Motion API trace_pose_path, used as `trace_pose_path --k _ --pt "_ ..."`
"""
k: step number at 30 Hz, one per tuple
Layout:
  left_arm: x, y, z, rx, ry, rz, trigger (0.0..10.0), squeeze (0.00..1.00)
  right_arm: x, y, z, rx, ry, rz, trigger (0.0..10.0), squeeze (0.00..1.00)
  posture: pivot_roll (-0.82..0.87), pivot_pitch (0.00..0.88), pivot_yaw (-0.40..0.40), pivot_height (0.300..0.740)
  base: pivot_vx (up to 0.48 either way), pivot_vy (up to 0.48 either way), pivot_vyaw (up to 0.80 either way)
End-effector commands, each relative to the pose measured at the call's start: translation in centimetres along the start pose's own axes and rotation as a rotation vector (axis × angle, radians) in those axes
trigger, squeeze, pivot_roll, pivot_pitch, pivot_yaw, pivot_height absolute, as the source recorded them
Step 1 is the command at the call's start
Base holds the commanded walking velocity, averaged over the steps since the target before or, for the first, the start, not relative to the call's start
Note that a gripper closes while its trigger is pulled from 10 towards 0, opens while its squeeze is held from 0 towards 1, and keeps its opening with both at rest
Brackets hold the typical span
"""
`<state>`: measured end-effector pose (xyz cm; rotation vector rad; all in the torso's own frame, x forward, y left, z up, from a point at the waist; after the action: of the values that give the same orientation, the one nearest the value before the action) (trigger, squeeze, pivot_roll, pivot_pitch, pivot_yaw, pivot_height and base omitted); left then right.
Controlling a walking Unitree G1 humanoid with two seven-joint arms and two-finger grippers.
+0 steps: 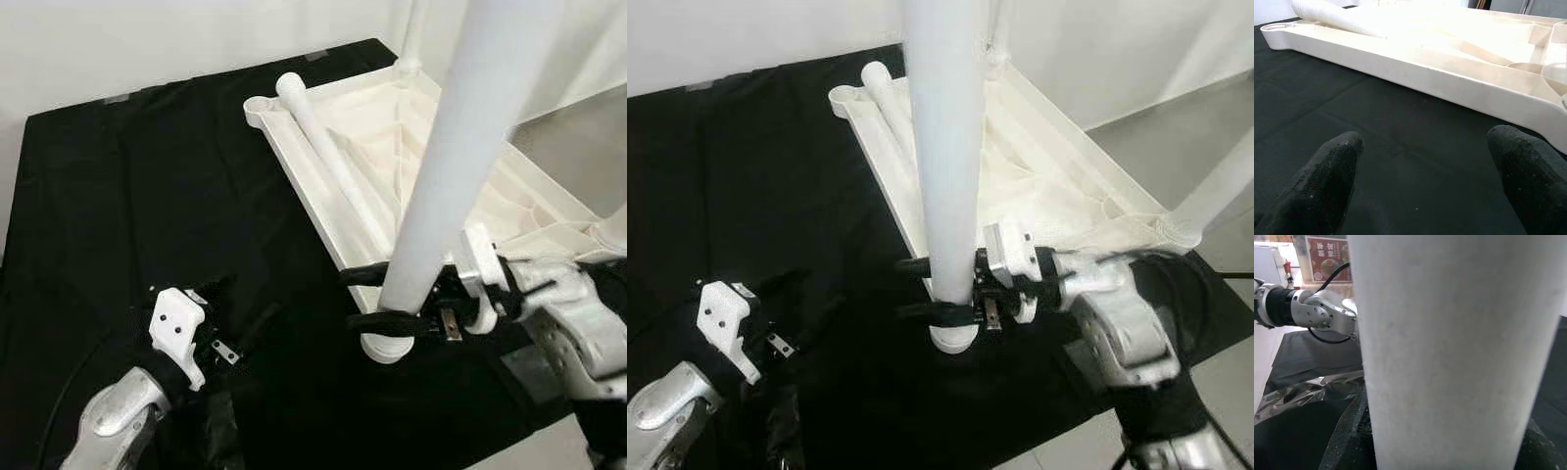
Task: Building children table
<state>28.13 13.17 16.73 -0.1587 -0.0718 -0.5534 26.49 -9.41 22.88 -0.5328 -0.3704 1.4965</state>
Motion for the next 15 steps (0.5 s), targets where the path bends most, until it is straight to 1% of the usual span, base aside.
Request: trace_pose_path --k 1,4,5,7,10,12,15 --pt "-0.3 0.2 -0.7 -0.001 0.038 0.003 10.0 0.00 0.1 1.7 -2.6 0.152 0.043 -0.025 10.0 0.00 -0.03 0.288 0.028 0.740 0.000 0.000 0.00" --pt "-0.2 0.0 -0.9 0.003 0.046 -0.009 10.0 0.00 -0.6 0.6 -2.7 0.181 0.020 -0.146 10.0 0.00 -0.03 0.285 0.031 0.740 0.000 0.000 0.00" --pt "-0.2 0.0 -0.9 0.003 0.046 -0.010 10.0 0.00 -0.7 0.5 -2.7 0.186 0.015 -0.169 10.0 0.00 -0.03 0.285 0.031 0.740 0.000 0.000 0.00" --pt "-0.2 0.0 -0.9 0.003 0.046 -0.010 10.0 0.00 -0.7 0.5 -2.7 0.186 0.015 -0.169 10.0 0.00 -0.03 0.285 0.031 0.740 0.000 0.000 0.00" --pt "-0.1 0.2 -0.9 0.006 0.048 -0.011 10.0 0.00 -1.3 -0.1 -2.9 0.223 -0.001 -0.267 10.0 0.00 -0.03 0.280 0.036 0.740 0.000 0.000 0.00" --pt "-0.1 0.2 -0.9 0.006 0.049 -0.011 10.0 0.00 -1.4 -0.1 -3.0 0.229 -0.001 -0.282 10.0 0.00 -0.03 0.280 0.036 0.740 0.000 0.000 0.00" --pt "-0.2 0.2 -0.9 0.007 0.054 -0.014 10.0 0.00 -1.0 0.7 -4.1 0.217 0.069 -0.284 10.0 0.00 -0.03 0.275 0.038 0.740 0.000 0.000 0.00"
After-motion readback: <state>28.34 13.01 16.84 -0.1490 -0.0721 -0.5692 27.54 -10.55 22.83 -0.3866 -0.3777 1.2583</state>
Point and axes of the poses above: a point about 5 cm out from each wrist's last joint towards the gripper, its own x axis pointing out of the wrist towards the gripper, its own z axis along the axis of the wrist's last joint, y = z × x, the point moved 6 cm from there along x, pointing out of the wrist towards the gripper, and after that the axes turned 15 degrees about -x, right-handed, at the moved point
